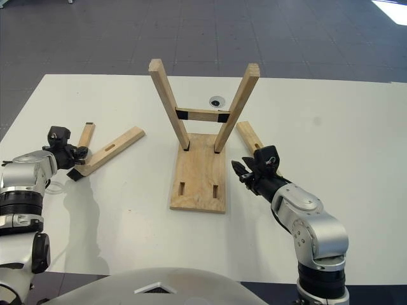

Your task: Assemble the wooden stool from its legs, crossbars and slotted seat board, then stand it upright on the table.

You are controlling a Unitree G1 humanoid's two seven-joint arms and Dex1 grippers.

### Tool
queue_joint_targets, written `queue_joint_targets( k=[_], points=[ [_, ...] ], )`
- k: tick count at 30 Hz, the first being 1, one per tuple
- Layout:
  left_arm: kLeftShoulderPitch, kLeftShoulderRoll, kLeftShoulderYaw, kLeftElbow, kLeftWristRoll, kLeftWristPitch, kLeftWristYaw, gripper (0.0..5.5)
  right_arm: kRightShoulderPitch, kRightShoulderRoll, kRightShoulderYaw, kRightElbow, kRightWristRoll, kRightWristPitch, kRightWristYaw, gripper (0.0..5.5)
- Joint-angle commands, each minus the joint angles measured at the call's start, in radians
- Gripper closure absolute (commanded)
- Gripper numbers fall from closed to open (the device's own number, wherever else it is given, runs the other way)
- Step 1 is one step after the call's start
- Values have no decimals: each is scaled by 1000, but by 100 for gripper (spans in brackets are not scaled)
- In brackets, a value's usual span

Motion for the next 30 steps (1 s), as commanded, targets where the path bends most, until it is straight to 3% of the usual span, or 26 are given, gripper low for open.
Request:
queue_joint_targets(
  k=[1,5,10,16,19,23,24,30],
  points=[
    [19,7,-10,13,18,31,12,415,-14,7,6,-3,6,6,-8,378],
    [4,-18,29,-7,-4,-31,38,415,-24,7,2,2,8,6,-10,378],
    [-36,-85,186,-113,-114,-324,77,415,-32,25,-46,-4,58,21,-1,378],
    [57,-71,194,-319,-140,-578,-17,415,-113,83,-230,-17,320,164,-16,378],
    [149,-113,157,-568,-146,-665,-28,416,-214,157,-310,-50,562,214,-100,341],
    [246,-207,28,-895,-81,-672,57,416,-391,181,-300,-65,831,159,-302,268],
    [250,-218,5,-941,-82,-651,65,416,-416,175,-287,-64,855,150,-338,244],
    [265,-236,-121,-1059,-92,-545,49,416,-573,178,-141,-17,885,68,-408,241]
  ],
)
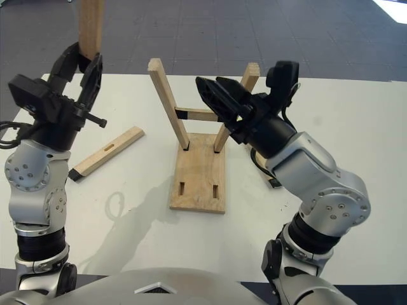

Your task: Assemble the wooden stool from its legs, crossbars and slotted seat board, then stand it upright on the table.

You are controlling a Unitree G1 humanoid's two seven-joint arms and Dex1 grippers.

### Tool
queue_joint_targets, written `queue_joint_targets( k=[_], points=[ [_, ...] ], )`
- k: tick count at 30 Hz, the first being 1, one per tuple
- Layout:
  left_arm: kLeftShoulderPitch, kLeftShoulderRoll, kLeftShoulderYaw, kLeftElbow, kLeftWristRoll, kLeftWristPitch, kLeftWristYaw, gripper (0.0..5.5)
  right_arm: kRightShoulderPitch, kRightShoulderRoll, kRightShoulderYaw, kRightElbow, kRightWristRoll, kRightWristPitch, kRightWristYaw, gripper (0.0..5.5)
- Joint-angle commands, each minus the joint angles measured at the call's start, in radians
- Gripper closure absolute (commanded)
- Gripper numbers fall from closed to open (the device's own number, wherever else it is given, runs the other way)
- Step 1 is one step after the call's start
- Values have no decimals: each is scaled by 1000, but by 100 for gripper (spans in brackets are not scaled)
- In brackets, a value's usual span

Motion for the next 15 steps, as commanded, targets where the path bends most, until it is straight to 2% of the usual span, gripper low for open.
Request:
queue_joint_targets(
  k=[1,9,15],
  points=[
    [22,4,-57,-39,-12,59,-27,416,-96,11,93,37,16,-48,-7,241],
    [49,26,-93,-37,4,36,-80,416,-236,36,191,182,-24,-146,17,241],
    [49,34,-93,-21,0,-19,-123,416,-289,99,175,296,73,-193,-10,241]
  ],
)
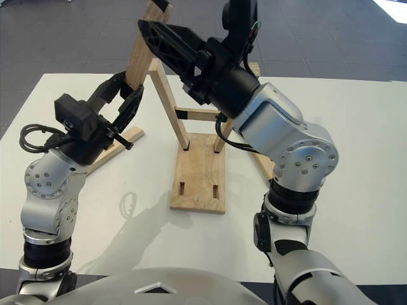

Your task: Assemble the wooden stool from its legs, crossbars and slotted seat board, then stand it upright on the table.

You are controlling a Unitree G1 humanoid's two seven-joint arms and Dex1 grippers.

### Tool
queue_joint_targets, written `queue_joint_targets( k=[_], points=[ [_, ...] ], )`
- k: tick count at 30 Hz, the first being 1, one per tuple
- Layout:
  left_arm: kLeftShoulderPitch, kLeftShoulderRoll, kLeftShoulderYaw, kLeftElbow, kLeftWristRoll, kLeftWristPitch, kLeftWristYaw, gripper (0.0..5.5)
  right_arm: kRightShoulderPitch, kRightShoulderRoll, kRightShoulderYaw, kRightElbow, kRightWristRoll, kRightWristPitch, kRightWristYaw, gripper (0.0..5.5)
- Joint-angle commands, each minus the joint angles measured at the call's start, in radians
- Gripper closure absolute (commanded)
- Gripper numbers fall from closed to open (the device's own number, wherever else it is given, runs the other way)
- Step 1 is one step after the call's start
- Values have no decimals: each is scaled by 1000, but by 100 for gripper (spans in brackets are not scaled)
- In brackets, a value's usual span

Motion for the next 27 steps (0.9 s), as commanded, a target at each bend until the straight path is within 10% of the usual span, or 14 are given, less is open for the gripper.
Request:
queue_joint_targets(
  k=[1,14,21,27],
  points=[
    [0,15,1,16,1,-28,-26,416,-46,25,-16,44,77,-20,-28,261],
    [-45,24,10,46,4,-74,-48,416,-31,-82,17,34,63,4,-37,507],
    [-57,31,-5,53,28,-95,-62,416,-26,-85,31,17,74,-5,-43,511],
    [-55,46,6,98,42,-130,-76,309,-32,-77,18,17,165,-10,-77,511]
  ],
)
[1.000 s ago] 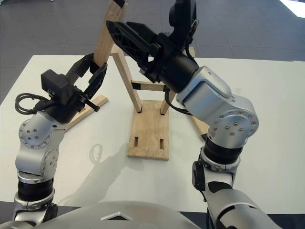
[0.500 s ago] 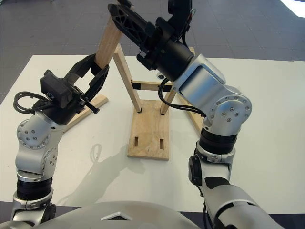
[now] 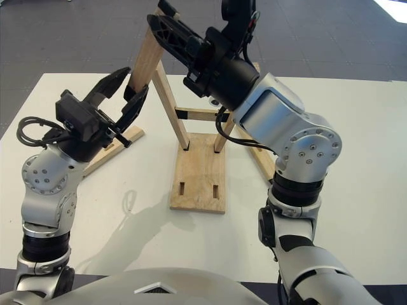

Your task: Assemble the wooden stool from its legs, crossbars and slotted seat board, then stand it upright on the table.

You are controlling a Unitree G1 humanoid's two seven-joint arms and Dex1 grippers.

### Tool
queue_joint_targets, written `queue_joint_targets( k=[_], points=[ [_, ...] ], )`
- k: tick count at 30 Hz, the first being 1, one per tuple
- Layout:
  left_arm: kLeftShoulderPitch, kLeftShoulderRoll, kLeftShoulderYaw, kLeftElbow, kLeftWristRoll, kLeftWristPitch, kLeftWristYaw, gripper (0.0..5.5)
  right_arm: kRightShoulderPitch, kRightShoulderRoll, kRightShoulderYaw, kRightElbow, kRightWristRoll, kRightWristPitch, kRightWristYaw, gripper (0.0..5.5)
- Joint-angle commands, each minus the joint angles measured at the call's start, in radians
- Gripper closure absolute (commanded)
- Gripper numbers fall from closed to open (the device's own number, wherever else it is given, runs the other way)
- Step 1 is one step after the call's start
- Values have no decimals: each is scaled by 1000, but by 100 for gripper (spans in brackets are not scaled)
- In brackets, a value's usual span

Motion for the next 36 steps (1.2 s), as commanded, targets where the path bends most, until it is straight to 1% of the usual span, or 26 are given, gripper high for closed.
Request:
queue_joint_targets(
  k=[1,4,7,10,11,13,15,18,20,22,26,36],
  points=[
    [13,25,8,55,19,-48,-25,307,-4,-7,-9,-2,60,0,-39,511],
    [108,63,3,131,48,-165,-75,305,13,-44,-17,-16,31,0,-50,511],
    [216,102,12,240,71,-301,-121,305,73,-107,-49,-57,22,4,-58,511],
    [304,129,8,373,110,-428,-140,305,139,-181,-108,-100,61,-1,-71,511],
    [312,133,13,409,118,-447,-136,305,177,-228,-138,-121,79,10,-62,511],
    [283,118,24,453,121,-438,-108,305,292,-350,-194,-167,82,60,-13,511],
    [222,48,24,475,107,-365,-34,305,434,-480,-221,-199,-15,103,87,511],
    [185,-49,6,450,85,-253,54,305,539,-582,-234,-139,-193,64,226,511],
    [179,-67,-3,429,93,-220,69,305,552,-615,-224,-65,-301,18,311,511],
    [165,-72,1,425,101,-195,81,305,530,-624,-193,32,-415,-32,375,511],
    [147,-72,1,429,106,-171,89,305,422,-566,-102,233,-590,-123,448,511],
    [141,-80,-15,426,112,-152,91,305,285,-446,-50,464,-783,-190,531,511]
  ],
)
